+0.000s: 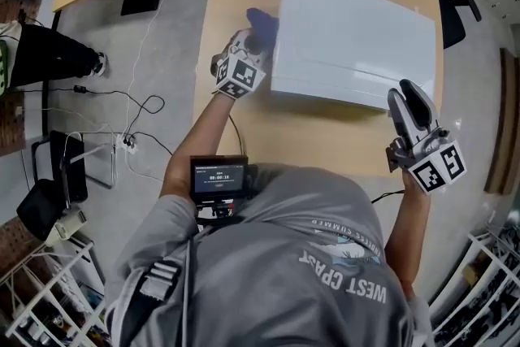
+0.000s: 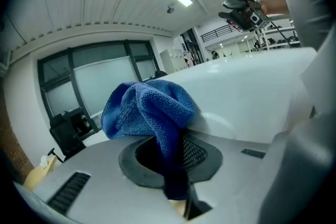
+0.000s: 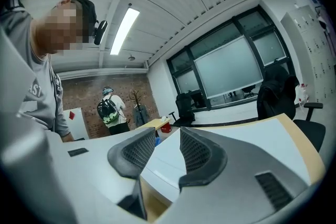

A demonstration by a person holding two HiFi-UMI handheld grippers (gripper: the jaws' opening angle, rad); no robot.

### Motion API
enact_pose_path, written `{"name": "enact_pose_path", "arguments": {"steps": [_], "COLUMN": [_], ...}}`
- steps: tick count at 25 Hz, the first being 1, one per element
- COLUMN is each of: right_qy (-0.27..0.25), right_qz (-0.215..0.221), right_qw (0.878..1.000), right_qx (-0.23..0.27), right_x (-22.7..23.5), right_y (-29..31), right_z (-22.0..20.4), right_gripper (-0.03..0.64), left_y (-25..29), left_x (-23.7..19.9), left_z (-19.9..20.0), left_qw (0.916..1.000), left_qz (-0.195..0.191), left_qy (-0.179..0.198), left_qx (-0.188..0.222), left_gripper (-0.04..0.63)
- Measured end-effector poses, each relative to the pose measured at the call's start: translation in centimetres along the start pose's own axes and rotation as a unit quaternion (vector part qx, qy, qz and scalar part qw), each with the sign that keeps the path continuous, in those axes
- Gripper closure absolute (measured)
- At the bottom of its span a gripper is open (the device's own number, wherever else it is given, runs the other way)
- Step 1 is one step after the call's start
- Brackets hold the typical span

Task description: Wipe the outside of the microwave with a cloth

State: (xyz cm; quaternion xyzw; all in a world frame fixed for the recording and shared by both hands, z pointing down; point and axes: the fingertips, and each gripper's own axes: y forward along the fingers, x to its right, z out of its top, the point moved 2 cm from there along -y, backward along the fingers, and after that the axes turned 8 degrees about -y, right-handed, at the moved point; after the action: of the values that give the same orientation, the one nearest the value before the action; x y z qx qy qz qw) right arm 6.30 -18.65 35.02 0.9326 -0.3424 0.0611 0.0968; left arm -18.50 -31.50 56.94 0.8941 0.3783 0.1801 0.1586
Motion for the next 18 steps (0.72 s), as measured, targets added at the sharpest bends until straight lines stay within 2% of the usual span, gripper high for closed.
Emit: {"name": "enact_pose_path", "arguments": {"steps": [3,10,15,18], "right_qy": [-0.002,-0.005,0.001,0.006], "right_qz": [-0.009,-0.024,-0.036,-0.039], "right_qw": [1.000,0.999,0.998,0.998], "right_qx": [-0.012,-0.038,-0.049,-0.052], "right_x": [-0.4,-1.3,-0.8,0.3], "right_y": [-0.2,0.0,-0.6,-0.5], "right_z": [-0.4,-2.6,-3.0,-3.7], "right_gripper": [0.476,0.476,0.476,0.476], "left_y": [0.8,2.7,3.3,4.4], "left_x": [1.6,4.1,5.9,6.6], "left_z": [-2.6,-10.3,-13.4,-14.4], "left_qw": [0.9993,0.9902,0.9810,0.9777], "left_qz": [-0.028,-0.074,-0.100,-0.107], "left_qy": [-0.008,-0.076,-0.104,-0.120], "left_qx": [-0.025,-0.091,-0.129,-0.135], "left_gripper": [0.534,0.534,0.534,0.534]}}
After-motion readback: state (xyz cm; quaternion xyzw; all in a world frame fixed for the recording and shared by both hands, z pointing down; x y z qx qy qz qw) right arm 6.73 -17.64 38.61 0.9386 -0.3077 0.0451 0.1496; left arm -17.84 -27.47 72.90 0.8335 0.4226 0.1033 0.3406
